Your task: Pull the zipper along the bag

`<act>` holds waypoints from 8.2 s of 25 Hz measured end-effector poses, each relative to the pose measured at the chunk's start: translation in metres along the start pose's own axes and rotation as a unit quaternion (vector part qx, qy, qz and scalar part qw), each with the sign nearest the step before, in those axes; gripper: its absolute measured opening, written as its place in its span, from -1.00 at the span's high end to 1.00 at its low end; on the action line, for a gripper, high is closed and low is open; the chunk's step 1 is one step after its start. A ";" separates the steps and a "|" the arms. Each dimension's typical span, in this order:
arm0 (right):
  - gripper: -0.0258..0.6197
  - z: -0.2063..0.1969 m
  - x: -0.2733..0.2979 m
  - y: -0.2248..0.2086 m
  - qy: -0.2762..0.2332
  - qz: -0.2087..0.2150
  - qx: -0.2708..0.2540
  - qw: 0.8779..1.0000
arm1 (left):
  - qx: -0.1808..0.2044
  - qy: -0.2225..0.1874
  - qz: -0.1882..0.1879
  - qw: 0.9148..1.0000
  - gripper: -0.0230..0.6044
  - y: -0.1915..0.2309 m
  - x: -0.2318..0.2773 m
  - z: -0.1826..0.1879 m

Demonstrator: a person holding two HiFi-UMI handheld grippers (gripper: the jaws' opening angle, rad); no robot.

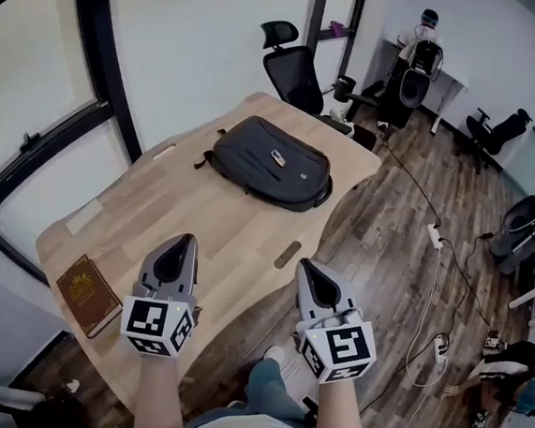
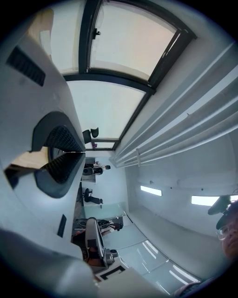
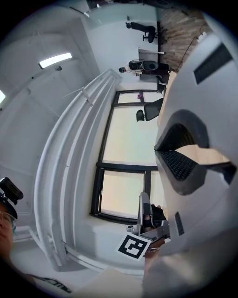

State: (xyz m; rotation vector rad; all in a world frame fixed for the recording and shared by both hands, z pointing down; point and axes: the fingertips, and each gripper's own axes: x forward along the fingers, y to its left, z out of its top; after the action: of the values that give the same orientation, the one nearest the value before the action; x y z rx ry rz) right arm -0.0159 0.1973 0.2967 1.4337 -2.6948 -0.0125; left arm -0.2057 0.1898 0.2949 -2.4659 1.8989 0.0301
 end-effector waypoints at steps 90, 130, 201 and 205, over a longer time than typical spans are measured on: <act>0.74 -0.294 0.437 -0.085 0.316 -0.151 0.172 0.921 | 0.093 0.202 -0.118 0.968 0.86 0.191 0.376 -0.216; 0.74 -0.296 0.313 -0.086 0.378 -0.025 0.175 0.909 | 0.151 0.376 -0.094 0.909 0.36 0.142 0.395 -0.294; 0.74 -0.304 0.246 -0.150 0.438 0.096 -0.027 0.893 | 0.386 0.318 -0.449 0.741 0.60 -0.079 0.306 -0.324; 0.73 -0.300 0.237 -0.158 0.455 0.115 -0.050 0.882 | 0.387 0.311 -0.454 0.740 0.62 -0.075 0.298 -0.323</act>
State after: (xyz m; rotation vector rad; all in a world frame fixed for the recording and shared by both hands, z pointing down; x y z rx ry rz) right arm 0.0080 -0.0767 0.6051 0.7653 -1.9930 0.4198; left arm -0.0578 -0.0900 0.6090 -2.4979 0.2896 -1.3985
